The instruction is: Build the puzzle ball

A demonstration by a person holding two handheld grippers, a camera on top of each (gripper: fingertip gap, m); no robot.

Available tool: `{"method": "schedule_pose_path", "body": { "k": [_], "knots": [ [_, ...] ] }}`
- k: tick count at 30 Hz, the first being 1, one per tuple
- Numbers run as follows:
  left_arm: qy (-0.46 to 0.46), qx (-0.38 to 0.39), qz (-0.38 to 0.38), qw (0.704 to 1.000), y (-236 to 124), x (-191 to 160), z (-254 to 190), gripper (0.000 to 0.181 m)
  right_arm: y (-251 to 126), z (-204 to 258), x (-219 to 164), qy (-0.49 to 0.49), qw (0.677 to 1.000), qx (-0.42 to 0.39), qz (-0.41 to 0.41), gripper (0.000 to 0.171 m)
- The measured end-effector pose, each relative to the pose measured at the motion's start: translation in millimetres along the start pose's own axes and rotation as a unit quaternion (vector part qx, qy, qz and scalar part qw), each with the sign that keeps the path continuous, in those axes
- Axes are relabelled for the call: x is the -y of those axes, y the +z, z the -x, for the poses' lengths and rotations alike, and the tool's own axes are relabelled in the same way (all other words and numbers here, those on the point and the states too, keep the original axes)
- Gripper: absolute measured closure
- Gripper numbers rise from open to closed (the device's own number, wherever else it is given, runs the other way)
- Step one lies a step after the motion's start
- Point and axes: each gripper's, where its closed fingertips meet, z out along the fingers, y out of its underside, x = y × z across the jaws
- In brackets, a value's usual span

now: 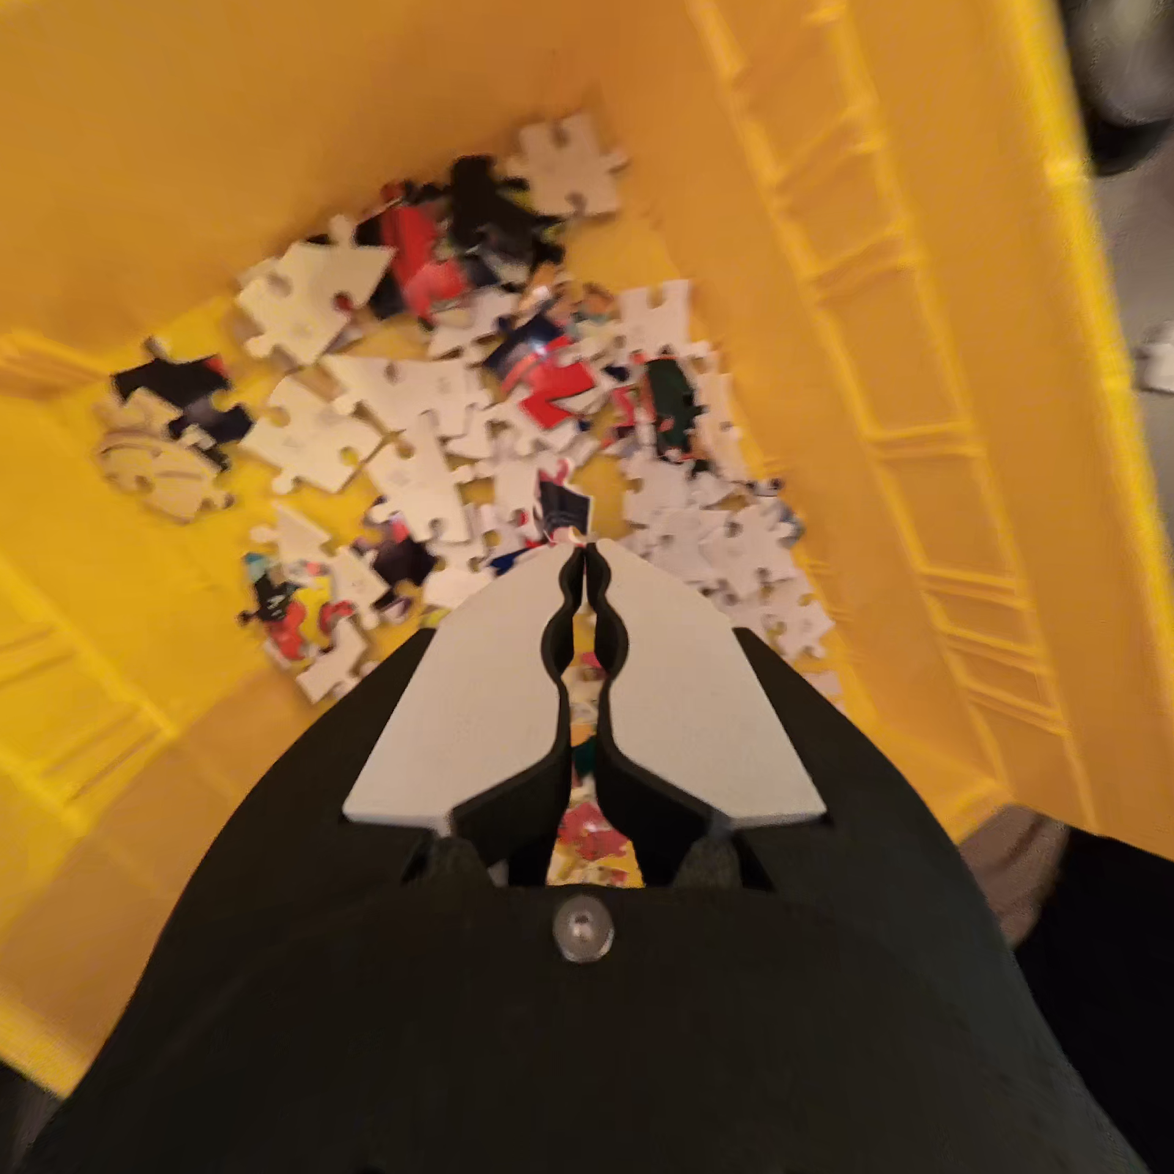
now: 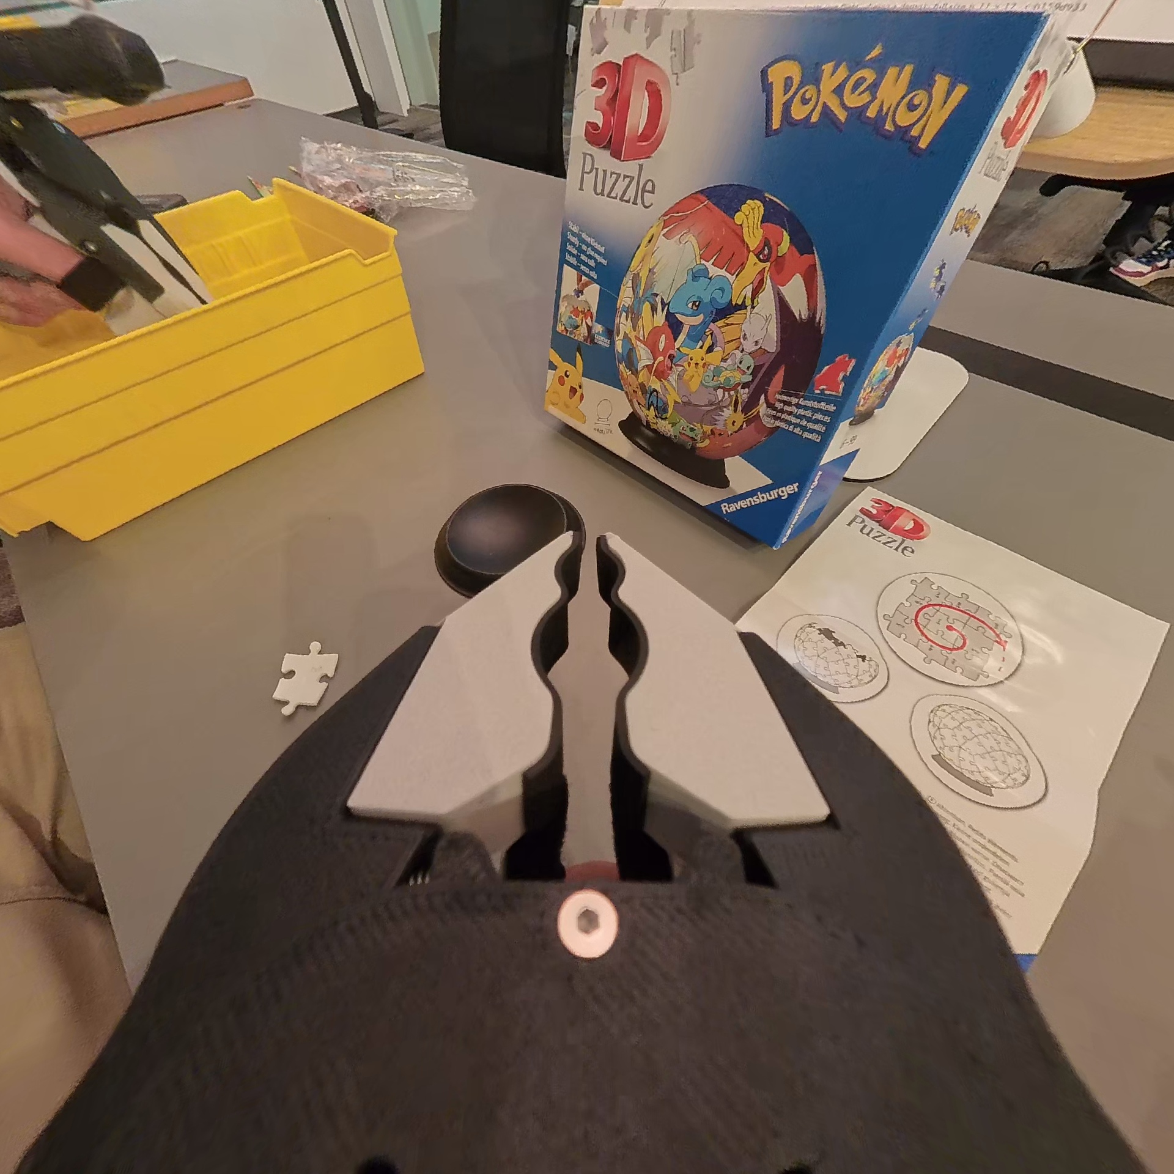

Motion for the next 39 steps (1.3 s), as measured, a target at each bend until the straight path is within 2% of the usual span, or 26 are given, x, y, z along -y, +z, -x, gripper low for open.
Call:
{"method": "schedule_pose_path", "body": {
  "k": [5,11,13,16,21,25,29,34,39],
  "knots": [
    [-0.025,0.091,0.023,0.995,2,-7,29,0.181,-2,0,2,-0.001,1.000,-0.002,-0.002,0.168],
    [-0.012,0.138,0.018,0.990,-5,-6,38,0.171,-1,0,2,0.000,1.000,-0.001,-0.002,0.168],
    [-0.008,0.142,-0.002,0.990,-7,1,39,0.171,-1,0,2,0.000,1.000,-0.001,-0.002,0.168],
    [-0.002,0.180,0.006,0.984,-8,3,50,0.174,0,0,1,0.000,1.000,0.000,-0.002,0.168],
    [0.026,0.213,0.013,0.977,-12,5,54,0.168,-2,-1,2,0.001,1.000,-0.002,-0.004,0.168],
    [0.056,0.210,0.041,0.975,-11,-1,50,0.154,-1,-1,2,0.002,1.000,0.000,-0.004,0.168],
    [0.067,0.203,0.081,0.974,6,-9,48,0.137,0,1,1,-0.001,1.000,0.002,-0.002,0.168],
    [0.066,0.212,0.082,0.972,12,-7,54,0.157,-3,-1,4,0.000,1.000,-0.002,-0.007,0.168],
    [0.065,0.214,0.074,0.972,12,-5,56,0.168,-3,0,5,-0.002,1.000,-0.001,-0.007,0.168]
  ]
}}
